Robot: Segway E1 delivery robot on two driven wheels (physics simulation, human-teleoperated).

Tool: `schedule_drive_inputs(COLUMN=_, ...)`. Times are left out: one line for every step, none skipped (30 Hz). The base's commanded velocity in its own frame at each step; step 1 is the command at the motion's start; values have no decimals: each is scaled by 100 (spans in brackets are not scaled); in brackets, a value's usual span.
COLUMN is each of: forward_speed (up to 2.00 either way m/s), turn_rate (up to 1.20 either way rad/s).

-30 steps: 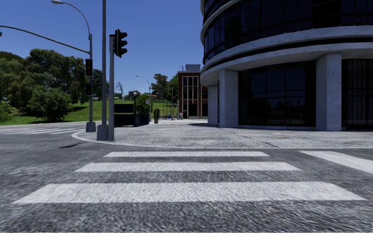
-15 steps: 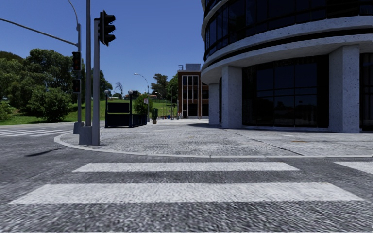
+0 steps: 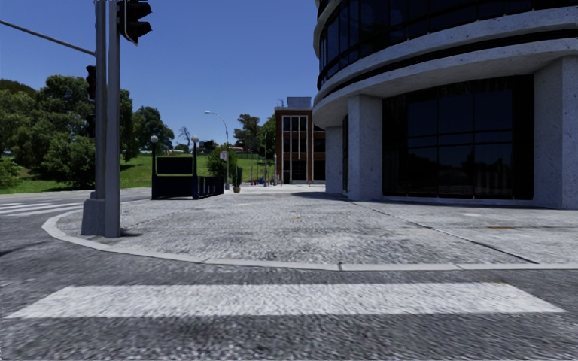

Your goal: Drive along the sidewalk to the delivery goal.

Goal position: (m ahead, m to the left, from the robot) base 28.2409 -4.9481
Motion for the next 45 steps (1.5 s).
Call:
schedule_drive_inputs(forward_speed=200, turn_rate=0)
schedule_drive_inputs(forward_speed=200, turn_rate=0)
schedule_drive_inputs(forward_speed=200, turn_rate=0)
schedule_drive_inputs(forward_speed=200, turn_rate=0)
schedule_drive_inputs(forward_speed=200, turn_rate=0)
schedule_drive_inputs(forward_speed=200, turn_rate=0)
schedule_drive_inputs(forward_speed=200, turn_rate=0)
schedule_drive_inputs(forward_speed=200, turn_rate=0)
schedule_drive_inputs(forward_speed=200, turn_rate=0)
schedule_drive_inputs(forward_speed=200, turn_rate=0)
schedule_drive_inputs(forward_speed=200, turn_rate=0)
schedule_drive_inputs(forward_speed=200, turn_rate=0)
schedule_drive_inputs(forward_speed=200, turn_rate=0)
schedule_drive_inputs(forward_speed=200, turn_rate=0)
schedule_drive_inputs(forward_speed=200, turn_rate=0)
schedule_drive_inputs(forward_speed=200, turn_rate=0)
schedule_drive_inputs(forward_speed=200, turn_rate=0)
schedule_drive_inputs(forward_speed=200, turn_rate=0)
schedule_drive_inputs(forward_speed=200, turn_rate=0)
schedule_drive_inputs(forward_speed=200, turn_rate=0)
schedule_drive_inputs(forward_speed=200, turn_rate=0)
schedule_drive_inputs(forward_speed=200, turn_rate=0)
schedule_drive_inputs(forward_speed=200, turn_rate=0)
schedule_drive_inputs(forward_speed=200, turn_rate=0)
schedule_drive_inputs(forward_speed=200, turn_rate=0)
schedule_drive_inputs(forward_speed=200, turn_rate=0)
schedule_drive_inputs(forward_speed=200, turn_rate=0)
schedule_drive_inputs(forward_speed=200, turn_rate=0)
schedule_drive_inputs(forward_speed=200, turn_rate=0)
schedule_drive_inputs(forward_speed=200, turn_rate=0)
schedule_drive_inputs(forward_speed=200, turn_rate=0)
schedule_drive_inputs(forward_speed=200, turn_rate=0)
schedule_drive_inputs(forward_speed=200, turn_rate=0)
schedule_drive_inputs(forward_speed=200, turn_rate=0)
schedule_drive_inputs(forward_speed=200, turn_rate=0)
schedule_drive_inputs(forward_speed=200, turn_rate=0)
schedule_drive_inputs(forward_speed=200, turn_rate=0)
schedule_drive_inputs(forward_speed=200, turn_rate=0)
schedule_drive_inputs(forward_speed=200, turn_rate=0)
schedule_drive_inputs(forward_speed=200, turn_rate=0)
schedule_drive_inputs(forward_speed=200, turn_rate=0)
schedule_drive_inputs(forward_speed=200, turn_rate=0)
schedule_drive_inputs(forward_speed=200, turn_rate=0)
schedule_drive_inputs(forward_speed=200, turn_rate=0)
schedule_drive_inputs(forward_speed=200, turn_rate=0)
